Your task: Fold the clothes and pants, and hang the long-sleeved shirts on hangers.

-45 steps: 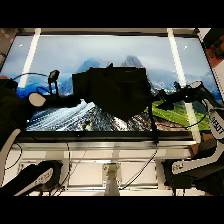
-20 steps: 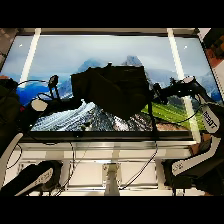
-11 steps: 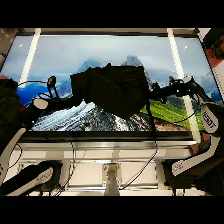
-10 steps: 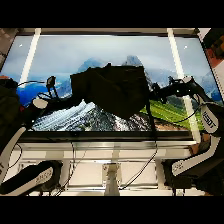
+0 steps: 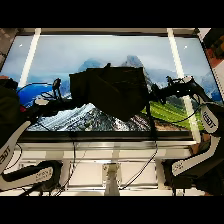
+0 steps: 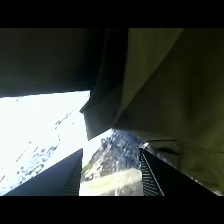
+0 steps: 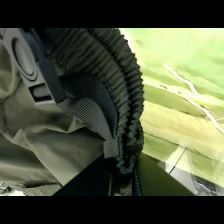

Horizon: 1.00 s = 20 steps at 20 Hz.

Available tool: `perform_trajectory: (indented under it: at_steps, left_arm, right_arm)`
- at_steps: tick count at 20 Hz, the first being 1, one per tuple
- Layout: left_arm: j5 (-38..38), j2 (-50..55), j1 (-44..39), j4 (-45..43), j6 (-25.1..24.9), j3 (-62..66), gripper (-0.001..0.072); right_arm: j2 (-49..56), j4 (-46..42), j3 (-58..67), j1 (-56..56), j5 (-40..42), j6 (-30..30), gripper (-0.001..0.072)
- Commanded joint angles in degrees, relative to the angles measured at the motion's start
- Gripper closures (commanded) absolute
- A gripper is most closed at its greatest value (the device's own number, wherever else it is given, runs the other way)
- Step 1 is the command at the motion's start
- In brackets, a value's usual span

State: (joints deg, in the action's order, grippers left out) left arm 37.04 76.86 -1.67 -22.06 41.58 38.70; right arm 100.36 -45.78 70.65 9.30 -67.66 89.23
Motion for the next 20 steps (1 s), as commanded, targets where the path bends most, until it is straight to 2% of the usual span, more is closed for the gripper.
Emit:
perform_trajectory:
  at_steps: [1,5,10,11,16,19,20]
  left_arm:
    - [-1.0,3.1,0.1,1.7,-2.5,0.1,0.0293]
    - [-1.4,5.4,-0.1,4.7,-2.8,2.6,0.0321]
    - [-1.4,8.6,-2.3,5.1,-2.9,6.9,0.0587]
    - [-1.4,8.8,-2.6,6.2,-3.0,7.1,0.0693]
    - [5.0,4.3,0.3,5.2,-3.1,9.0,0.0701]
    - [6.1,-6.2,2.3,-2.9,-2.6,9.2,0.0701]
    - [6.1,-10.1,2.8,-6.2,-0.7,9.2,0.0701]
  right_arm:
    - [0.0,0.8,0.1,-0.1,-0.3,-0.4,0.0679]
    - [0.0,0.9,0.1,-0.1,-0.3,-0.4,0.0679]
    - [0.0,1.0,0.1,-0.1,-0.3,-0.4,0.0679]
    - [0.0,1.0,0.1,-0.1,-0.3,-0.4,0.0679]
    - [0.0,3.1,0.7,0.4,-1.0,-0.3,0.0680]
    - [-2.6,3.7,4.0,2.4,-0.6,-0.3,0.0680]
    - [-4.2,3.7,5.2,3.7,-0.2,-0.2,0.0680]
